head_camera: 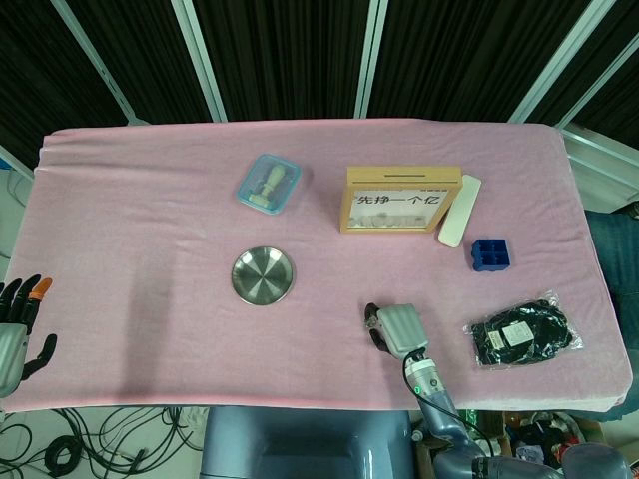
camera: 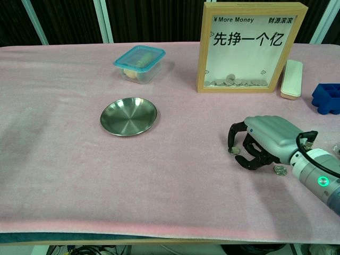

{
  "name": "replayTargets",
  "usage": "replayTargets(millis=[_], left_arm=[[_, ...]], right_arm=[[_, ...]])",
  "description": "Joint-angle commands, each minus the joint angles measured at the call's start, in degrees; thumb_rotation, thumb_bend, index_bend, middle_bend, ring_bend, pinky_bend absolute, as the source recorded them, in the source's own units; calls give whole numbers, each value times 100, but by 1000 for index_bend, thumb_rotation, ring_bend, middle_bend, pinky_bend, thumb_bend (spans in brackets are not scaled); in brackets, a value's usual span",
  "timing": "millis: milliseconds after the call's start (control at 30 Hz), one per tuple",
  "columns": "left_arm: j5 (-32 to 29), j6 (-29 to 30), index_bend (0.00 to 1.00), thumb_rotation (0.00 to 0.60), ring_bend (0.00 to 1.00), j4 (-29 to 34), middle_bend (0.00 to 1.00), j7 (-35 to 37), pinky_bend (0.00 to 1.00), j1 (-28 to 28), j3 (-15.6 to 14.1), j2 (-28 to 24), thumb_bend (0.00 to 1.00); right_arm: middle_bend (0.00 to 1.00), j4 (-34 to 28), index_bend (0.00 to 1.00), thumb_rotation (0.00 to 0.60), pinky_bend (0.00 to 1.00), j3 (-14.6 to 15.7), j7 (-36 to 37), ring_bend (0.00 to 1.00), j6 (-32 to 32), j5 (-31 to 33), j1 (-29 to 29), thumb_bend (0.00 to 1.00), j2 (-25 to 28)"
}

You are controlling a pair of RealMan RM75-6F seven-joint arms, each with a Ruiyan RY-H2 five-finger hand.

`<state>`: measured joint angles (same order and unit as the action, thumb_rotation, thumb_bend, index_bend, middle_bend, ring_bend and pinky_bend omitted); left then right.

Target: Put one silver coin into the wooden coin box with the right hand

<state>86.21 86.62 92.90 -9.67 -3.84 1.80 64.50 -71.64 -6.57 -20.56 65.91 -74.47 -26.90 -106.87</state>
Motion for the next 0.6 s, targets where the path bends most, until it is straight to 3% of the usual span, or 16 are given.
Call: replayTargets(millis=[33,267,600], left_arm=[[-2,-1,56,600,7,1,41,-2,0,1,-1,-1,403],[-14,-6,56,600,6,2,41,-11,0,1,1,-2,403],[-27,-29,56,600,7,13,40,-35,0,0,-7,-8,403]], right_arm=[[893,26,492,600,1000,-19,15,964,-12,3,-11,326,-14],[895,58,534,600,1000,-44,59,965,-34,-9,-30,326,-28],[895,-22,513,600,1000,-28,23,965,-33,-34,-18,327,49]])
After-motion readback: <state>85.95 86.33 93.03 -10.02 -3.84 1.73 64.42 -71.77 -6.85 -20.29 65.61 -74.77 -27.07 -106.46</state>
